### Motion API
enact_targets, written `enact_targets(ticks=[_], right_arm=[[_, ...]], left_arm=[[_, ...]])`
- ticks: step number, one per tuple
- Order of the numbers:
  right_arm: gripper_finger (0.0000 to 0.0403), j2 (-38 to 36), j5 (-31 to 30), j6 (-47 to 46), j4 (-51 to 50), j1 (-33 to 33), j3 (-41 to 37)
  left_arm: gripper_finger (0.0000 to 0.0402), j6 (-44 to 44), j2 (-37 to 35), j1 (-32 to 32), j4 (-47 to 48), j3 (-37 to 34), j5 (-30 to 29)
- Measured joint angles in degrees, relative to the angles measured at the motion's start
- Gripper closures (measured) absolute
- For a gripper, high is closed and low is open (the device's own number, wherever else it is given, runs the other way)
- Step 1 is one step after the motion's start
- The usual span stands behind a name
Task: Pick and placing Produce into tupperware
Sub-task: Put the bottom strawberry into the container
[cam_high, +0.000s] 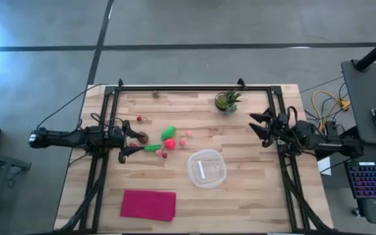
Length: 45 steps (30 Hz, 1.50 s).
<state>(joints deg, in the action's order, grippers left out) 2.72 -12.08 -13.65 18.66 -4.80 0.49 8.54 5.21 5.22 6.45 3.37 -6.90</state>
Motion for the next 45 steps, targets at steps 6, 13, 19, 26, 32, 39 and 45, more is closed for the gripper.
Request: enact_targets(ticks=[6, 13, 19, 26, 32, 39, 45], right_arm=[[0.0161, 0.1, 0.0, 0.1, 0.2, 0.0, 0.0], [0.0161, 0.1, 0.0, -0.3, 0.9, 0.0, 0.0], [0.0161, 0.1, -5.0, 3.4, 1.0, 0.0, 0.0], [0.0161, 0.5, -17.1, -2.5, 1.0, 0.0, 0.0], [0.0161, 0.8, -18.7, -4.8, 1.4, 0.0, 0.0], [0.0161, 0.8, -22.5, -3.3, 1.4, 0.0, 0.0], [0.0161, 0.8, -22.5, -1.7, 1.3, 0.0, 0.0]], left_arm=[[0.0162, -7.0, 0.0, 0.0, -4.0, -0.7, -10.1], [0.0162, -8.6, 1.0, 0.0, -39.0, -1.7, -14.3], [0.0162, -15.5, 1.3, -0.1, -65.7, -1.8, -16.5], [0.0162, -12.9, 5.6, -0.1, -50.2, 3.8, -37.3], [0.0162, 0.2, 12.5, -0.5, -8.6, 19.8, -47.1], [0.0162, 22.3, 23.7, -1.2, 37.3, 36.7, -42.2], [0.0162, 14.3, 30.0, -1.2, 38.9, 39.7, -15.3]])
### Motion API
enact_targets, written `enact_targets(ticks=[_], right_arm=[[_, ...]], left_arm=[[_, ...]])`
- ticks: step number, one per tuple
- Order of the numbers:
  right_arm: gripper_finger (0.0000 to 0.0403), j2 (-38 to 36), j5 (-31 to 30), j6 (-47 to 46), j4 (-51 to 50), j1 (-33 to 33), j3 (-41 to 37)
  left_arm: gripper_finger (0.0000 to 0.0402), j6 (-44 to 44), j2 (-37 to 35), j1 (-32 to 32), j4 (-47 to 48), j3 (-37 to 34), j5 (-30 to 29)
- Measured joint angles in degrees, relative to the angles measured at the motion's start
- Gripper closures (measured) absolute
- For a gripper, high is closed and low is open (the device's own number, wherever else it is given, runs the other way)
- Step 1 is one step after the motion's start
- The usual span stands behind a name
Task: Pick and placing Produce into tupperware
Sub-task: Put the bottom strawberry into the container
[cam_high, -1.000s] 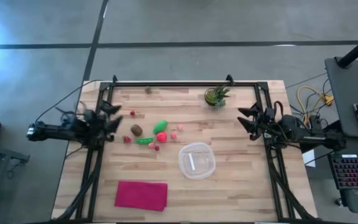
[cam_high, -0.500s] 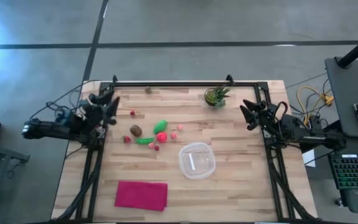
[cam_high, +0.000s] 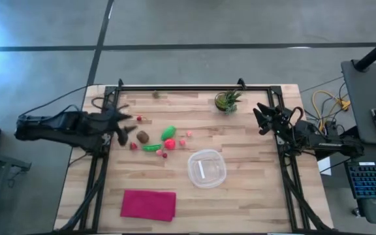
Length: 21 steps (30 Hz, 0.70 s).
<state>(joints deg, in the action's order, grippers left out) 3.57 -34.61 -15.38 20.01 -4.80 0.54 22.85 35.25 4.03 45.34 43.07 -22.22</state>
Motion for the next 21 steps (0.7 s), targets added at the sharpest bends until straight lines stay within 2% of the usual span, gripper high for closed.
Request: enact_targets(ticks=[4, 6, 7, 9, 13, 15, 17, 21], right_arm=[[0.0161, 0.0, 0.0, -0.4, 0.0, 0.0, 0.0], [0.0161, 0.0, 0.0, -0.2, 0.0, 0.0, 0.0], [0.0161, 0.0, 0.0, -0.2, 0.0, 0.0, 0.0], [0.0161, 0.0, 0.0, -0.7, 0.0, 0.0, 0.0], [0.0161, 0.0, 0.0, -1.1, 0.0, 0.0, 0.0], [0.0161, 0.0, 0.0, -0.7, 0.0, 0.0, 0.0], [0.0161, 0.0, 0.0, -0.6, 0.0, 0.0, 0.0], [0.0161, 0.0, 0.0, -0.6, 0.0, 0.0, 0.0]], left_arm=[[0.0162, 1.4, 2.8, 0.0, -11.3, -0.3, 12.1], [0.0162, 3.2, 4.4, 0.0, -12.2, -0.4, 20.0], [0.0162, 1.2, 5.0, 0.0, -11.9, -0.4, 24.0], [0.0162, -0.5, 6.2, -0.4, -7.6, -0.4, 27.9], [0.0162, 4.7, 10.3, -1.2, 16.1, 1.5, 25.1], [0.0162, 4.6, 13.2, -1.1, 23.9, 2.1, 24.0], [0.0162, 1.9, 15.4, -1.1, 25.3, 2.4, 21.8], [0.0162, -8.4, 19.2, -1.1, 20.7, 1.9, 20.2]])
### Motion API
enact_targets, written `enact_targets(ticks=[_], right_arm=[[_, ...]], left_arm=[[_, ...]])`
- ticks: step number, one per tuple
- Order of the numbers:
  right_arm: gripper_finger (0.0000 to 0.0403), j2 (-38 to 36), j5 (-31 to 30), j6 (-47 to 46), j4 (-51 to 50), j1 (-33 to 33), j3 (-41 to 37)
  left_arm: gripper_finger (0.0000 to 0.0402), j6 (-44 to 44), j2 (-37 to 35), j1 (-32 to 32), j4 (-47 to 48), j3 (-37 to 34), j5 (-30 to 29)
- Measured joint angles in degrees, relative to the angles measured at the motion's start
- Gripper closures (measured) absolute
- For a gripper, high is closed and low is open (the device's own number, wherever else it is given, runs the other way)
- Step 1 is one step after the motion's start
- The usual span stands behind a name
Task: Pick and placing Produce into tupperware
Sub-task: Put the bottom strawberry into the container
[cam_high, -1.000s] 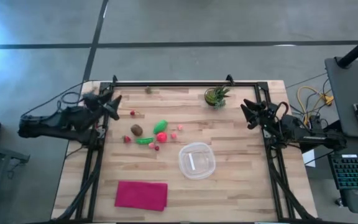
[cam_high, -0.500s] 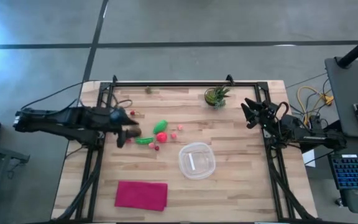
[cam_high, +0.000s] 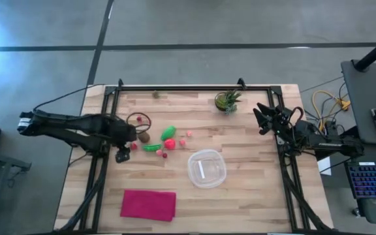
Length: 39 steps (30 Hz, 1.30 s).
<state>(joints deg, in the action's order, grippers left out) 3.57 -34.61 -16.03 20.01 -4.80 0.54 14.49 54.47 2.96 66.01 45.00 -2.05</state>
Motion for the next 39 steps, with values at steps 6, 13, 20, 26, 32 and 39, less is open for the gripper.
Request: enact_targets(ticks=[6, 13, 20, 26, 32, 39], right_arm=[[0.0161, 0.0, 0.0, 0.0, 0.0, 0.0, 0.0], [0.0161, 0.0, 0.0, 0.0, 0.0, 0.0, 0.0], [0.0161, 0.0, 0.0, 1.1, -0.3, 0.0, 0.0], [0.0161, 0.0, 0.0, 2.3, -0.5, 0.0, 0.0], [0.0161, 0.0, 0.0, 4.7, -0.5, 0.0, 0.0], [0.0161, 0.0, 0.0, 2.1, -0.5, 0.0, 0.0]], left_arm=[[0.0162, -11.5, 5.6, 0.0, -1.5, -0.2, 0.0], [0.0162, -14.9, 10.0, 0.0, -1.1, -0.6, -7.2], [0.0162, -16.7, 6.5, 0.0, -6.9, -2.3, -7.7], [0.0162, -17.3, -0.6, -0.2, -7.8, -2.7, -7.6], [0.0162, -11.5, -2.2, -1.1, -7.8, -2.7, -8.9], [0.0162, 22.2, 0.6, -1.1, -5.9, -2.8, 5.7]])
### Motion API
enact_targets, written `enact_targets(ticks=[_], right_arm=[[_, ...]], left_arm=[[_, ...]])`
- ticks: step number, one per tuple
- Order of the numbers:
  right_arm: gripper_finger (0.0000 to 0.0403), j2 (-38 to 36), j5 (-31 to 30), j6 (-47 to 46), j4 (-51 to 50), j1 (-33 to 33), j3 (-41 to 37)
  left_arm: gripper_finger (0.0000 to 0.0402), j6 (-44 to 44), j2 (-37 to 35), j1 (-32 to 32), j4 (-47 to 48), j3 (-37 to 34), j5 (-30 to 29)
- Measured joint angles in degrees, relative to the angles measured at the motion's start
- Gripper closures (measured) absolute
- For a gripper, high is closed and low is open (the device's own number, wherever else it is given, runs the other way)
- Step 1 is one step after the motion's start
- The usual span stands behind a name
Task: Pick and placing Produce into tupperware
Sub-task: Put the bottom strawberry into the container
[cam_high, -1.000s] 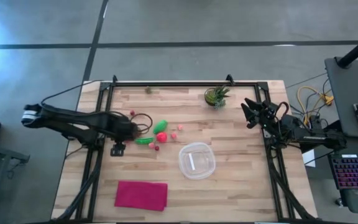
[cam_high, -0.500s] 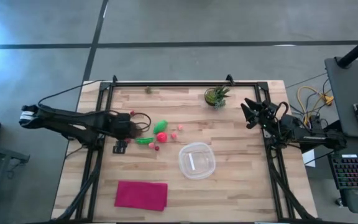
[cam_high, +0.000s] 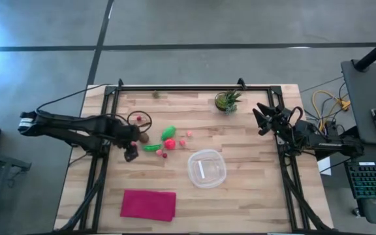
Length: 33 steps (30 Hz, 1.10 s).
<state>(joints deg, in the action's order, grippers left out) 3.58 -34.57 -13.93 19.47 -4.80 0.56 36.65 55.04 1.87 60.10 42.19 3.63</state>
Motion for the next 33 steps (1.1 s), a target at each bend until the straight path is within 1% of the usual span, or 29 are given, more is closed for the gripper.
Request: enact_targets(ticks=[2, 4, 6, 8, 11, 13, 15, 19, 20, 22, 24, 27, 29, 33], right_arm=[[0.0161, 0.0, 0.0, 0.0, 0.0, 0.0, 0.0], [0.0161, 0.0, 0.0, 0.5, 0.0, 0.0, 0.0], [0.0161, 0.0, 0.0, 0.8, 0.0, 0.0, 0.0], [0.0161, 0.0, 0.0, 0.8, 0.0, 0.0, 0.0], [0.0161, 0.0, 0.0, 0.9, 0.0, 0.0, 0.0], [0.0161, 0.0, 0.0, 0.8, 0.0, 0.0, 0.0], [0.0161, 0.0, 0.0, 0.7, 0.0, 0.0, 0.0], [0.0161, 0.0, 0.0, 0.7, 0.0, 0.0, 0.0], [0.0161, 0.0, 0.0, 0.7, 0.0, 0.0, 0.0], [0.0161, 0.0, 0.0, 0.7, 0.0, 0.0, 0.0], [0.0161, 0.0, 0.0, 0.7, 0.0, 0.0, 0.0], [0.0161, 0.0, 0.0, 0.7, -0.1, 0.0, 0.0], [0.0161, 0.0, 0.0, 0.7, -1.0, 0.0, 0.0], [0.0161, 0.0, 0.0, 0.6, -3.1, 0.0, 0.0]], left_arm=[[0.0162, 0.3, 0.5, 0.1, -0.6, -0.1, 7.2], [0.0162, 0.4, 1.0, 0.2, -1.3, -0.1, 12.5], [0.0162, 1.1, 1.1, 0.2, -2.2, 0.1, 13.9], [0.0162, 3.4, 1.1, 0.2, -3.1, 0.2, 13.9], [0.0162, 3.5, 1.1, 0.2, -3.2, 0.2, 13.9], [0.0162, 2.3, 1.1, 0.2, -2.9, 0.2, 12.8], [0.0162, 0.3, 1.2, 0.2, -2.1, 0.1, 9.4], [0.0162, -6.2, 2.1, 0.1, -2.1, 0.4, 1.5], [0.0162, -7.3, 2.4, 0.1, -2.1, 0.8, 1.1], [0.0162, -8.6, 3.3, 0.1, -1.3, 1.9, 0.8], [0.0162, -8.6, 5.0, 0.1, 2.4, 3.1, 1.0], [0.0162, -8.6, 8.5, 0.1, 7.4, 5.2, 3.2], [0.0162, -8.9, 11.2, 0.1, 10.5, 6.2, 3.3], [0.0162, -13.8, 15.4, 0.0, 11.0, 7.4, 2.2]])
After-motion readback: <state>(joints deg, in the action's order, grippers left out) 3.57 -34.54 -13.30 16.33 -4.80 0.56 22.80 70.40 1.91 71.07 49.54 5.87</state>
